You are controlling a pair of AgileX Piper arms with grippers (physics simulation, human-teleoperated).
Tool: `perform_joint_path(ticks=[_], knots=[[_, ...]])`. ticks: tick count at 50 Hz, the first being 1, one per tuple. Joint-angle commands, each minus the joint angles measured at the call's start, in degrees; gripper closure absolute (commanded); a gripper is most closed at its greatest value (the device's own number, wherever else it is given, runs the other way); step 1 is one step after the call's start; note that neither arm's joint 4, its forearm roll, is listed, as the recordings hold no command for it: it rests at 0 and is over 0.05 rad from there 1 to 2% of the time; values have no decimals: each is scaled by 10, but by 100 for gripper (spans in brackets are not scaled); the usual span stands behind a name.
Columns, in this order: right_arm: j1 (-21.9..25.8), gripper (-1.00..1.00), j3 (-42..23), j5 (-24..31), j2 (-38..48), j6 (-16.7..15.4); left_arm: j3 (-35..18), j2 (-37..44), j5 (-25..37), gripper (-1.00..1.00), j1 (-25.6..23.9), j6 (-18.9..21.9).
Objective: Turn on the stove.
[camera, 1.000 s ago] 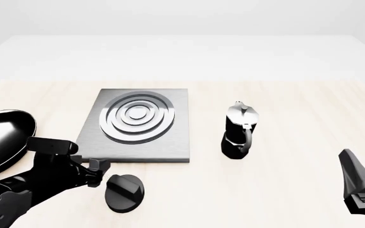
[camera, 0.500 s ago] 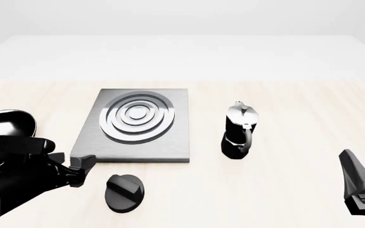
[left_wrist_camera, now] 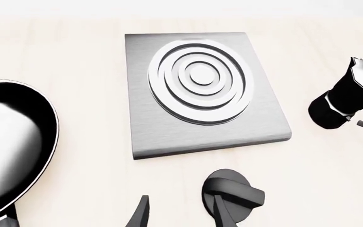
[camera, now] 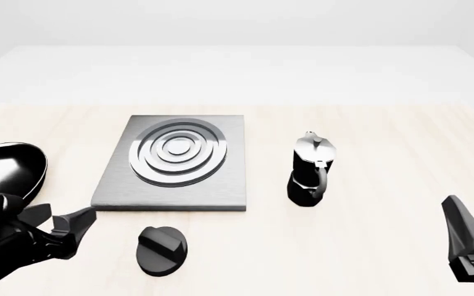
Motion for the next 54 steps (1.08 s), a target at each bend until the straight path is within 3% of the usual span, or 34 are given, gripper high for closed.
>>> perform_joint_path(ticks=[1, 8, 15, 21, 25, 26, 27, 30, 54], knots=[[1, -100, 0, 6, -9, 0, 5, -107, 79, -100, -6, -1], [3, -100, -1, 10, -14, -2, 12, -200, 134, -100, -6, 18], [2, -100, -1, 11, -17, -2, 2, -284, 206, -100, -2, -4], [3, -100, -1, 11, -17, -1, -10, -342, 247, -100, 3, 12], [4, -100, -1, 11, -18, -1, -14, -344, 241, -100, -16, -3], [4, -100, -1, 11, -18, 1, -14, -344, 239, -100, -8, 11], [3, -100, -1, 11, -18, 2, -22, -344, 239, -100, -21, -4], [4, -100, -1, 11, -18, 1, -25, -343, 241, -100, -16, 15], [5, -100, -1, 11, -19, -2, -61, -344, 267, -100, -28, 10]])
